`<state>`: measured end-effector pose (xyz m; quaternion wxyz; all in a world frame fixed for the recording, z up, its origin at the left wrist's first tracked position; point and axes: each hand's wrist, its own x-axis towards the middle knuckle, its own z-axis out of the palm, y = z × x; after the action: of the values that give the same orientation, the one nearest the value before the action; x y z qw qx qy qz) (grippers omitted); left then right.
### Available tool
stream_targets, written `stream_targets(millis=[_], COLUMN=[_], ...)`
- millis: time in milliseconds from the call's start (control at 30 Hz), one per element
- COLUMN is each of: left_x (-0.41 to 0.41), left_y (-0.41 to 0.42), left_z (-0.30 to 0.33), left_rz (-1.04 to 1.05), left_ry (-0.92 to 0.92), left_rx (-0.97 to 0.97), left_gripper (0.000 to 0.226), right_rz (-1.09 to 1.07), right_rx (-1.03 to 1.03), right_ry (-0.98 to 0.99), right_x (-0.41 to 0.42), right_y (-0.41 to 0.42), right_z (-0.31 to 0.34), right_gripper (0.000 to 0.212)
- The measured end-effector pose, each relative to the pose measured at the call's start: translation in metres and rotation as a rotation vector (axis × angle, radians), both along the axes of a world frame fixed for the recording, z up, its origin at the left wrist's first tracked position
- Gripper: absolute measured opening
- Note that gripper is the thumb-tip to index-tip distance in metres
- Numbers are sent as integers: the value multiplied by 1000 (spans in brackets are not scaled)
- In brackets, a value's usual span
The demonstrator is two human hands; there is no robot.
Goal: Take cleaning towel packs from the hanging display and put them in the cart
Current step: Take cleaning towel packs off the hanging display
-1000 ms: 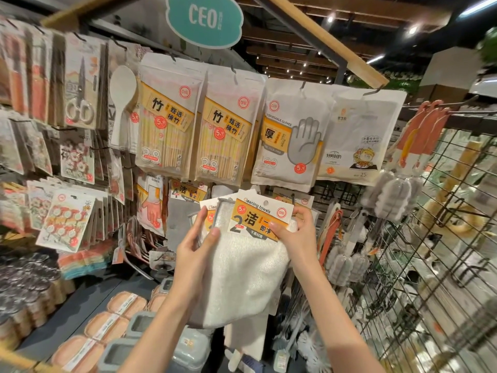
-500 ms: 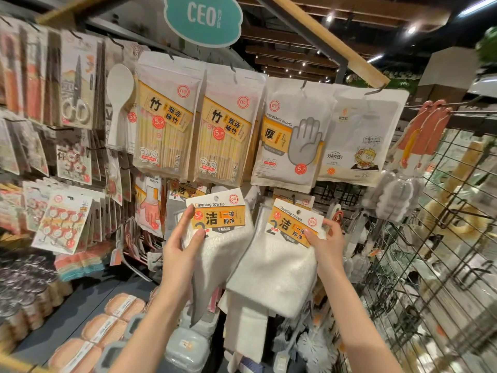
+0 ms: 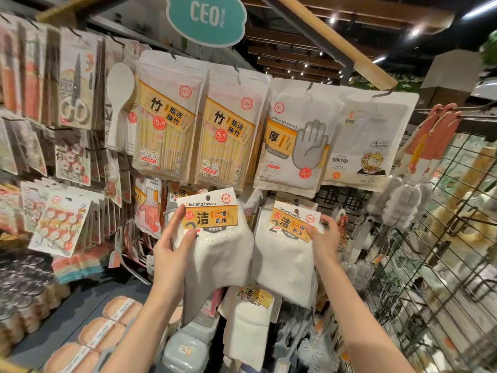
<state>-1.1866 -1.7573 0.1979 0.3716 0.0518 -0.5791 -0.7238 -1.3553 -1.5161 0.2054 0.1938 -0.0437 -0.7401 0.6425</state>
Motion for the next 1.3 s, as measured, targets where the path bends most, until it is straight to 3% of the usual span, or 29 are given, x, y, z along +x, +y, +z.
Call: stream_targets(millis=[600, 767, 933, 1100, 1300], left_x=[-11, -12, -15, -19, -28], left_y=[-5, 3, 17, 33, 46], left_z=[2, 2, 2, 2, -6], left_rz=[-16, -34, -82, -162, -238], left_ry=[-5, -2, 6, 12, -3], left_rx=[-40, -64, -81, -63, -64], left_gripper=[48, 47, 46, 46, 44], right_rz=[-53, -54, 279, 555, 577], right_rx=[137, 197, 82, 125, 119], right_ry=[-42, 70, 123, 121, 127], right_x=[-45, -22, 27, 61, 70], right_y=[0, 9, -12, -39, -29], right_z=[7, 4, 19, 33, 21], right_gripper=[32, 34, 29, 52, 59])
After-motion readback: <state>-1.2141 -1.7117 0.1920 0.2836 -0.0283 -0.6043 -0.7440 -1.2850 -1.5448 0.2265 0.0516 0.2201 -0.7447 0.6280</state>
